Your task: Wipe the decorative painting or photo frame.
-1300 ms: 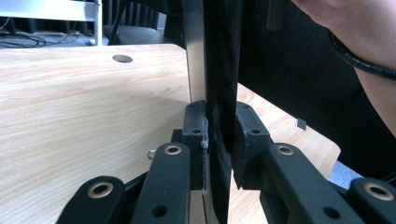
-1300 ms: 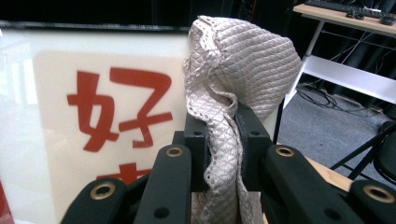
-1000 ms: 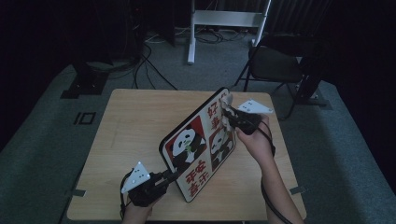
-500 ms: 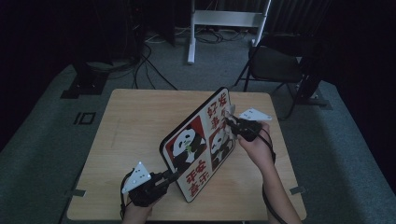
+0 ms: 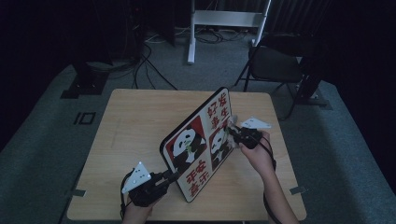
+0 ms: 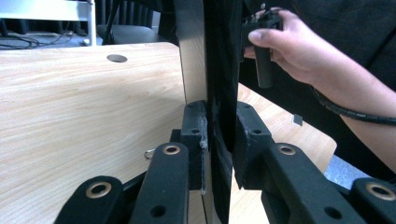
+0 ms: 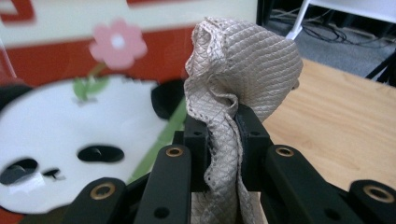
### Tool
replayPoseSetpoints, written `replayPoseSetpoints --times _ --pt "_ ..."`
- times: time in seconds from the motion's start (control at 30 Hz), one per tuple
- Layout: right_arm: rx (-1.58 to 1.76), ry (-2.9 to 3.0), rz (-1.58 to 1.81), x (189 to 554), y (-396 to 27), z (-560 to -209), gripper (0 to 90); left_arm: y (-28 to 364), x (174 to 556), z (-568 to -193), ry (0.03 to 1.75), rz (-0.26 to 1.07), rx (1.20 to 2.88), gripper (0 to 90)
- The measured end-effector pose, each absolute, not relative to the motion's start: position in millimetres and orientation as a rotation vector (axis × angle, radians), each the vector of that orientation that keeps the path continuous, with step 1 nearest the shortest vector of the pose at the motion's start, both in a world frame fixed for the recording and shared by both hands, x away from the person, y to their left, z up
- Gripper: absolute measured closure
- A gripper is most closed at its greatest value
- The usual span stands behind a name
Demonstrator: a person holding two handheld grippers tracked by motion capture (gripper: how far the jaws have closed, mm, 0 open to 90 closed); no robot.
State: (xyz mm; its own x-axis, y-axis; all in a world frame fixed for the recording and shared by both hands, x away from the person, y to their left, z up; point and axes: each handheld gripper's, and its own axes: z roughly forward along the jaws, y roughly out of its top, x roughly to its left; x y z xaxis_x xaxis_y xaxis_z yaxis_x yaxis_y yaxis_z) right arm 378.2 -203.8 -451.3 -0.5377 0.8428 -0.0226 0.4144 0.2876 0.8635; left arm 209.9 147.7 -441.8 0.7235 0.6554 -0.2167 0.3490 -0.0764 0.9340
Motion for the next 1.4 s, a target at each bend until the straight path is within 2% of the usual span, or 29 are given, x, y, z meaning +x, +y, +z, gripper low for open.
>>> replayPoseSetpoints --times 0.63,1.4 --pt "1.236 2.146 1.095 374 -216 -500 77.7 147 209 -442 0.812 0.301 1.683 77.4" --pt "1.323 2.214 1.02 372 -223 -536 77.7 147 209 -442 0.813 0.297 1.685 77.4"
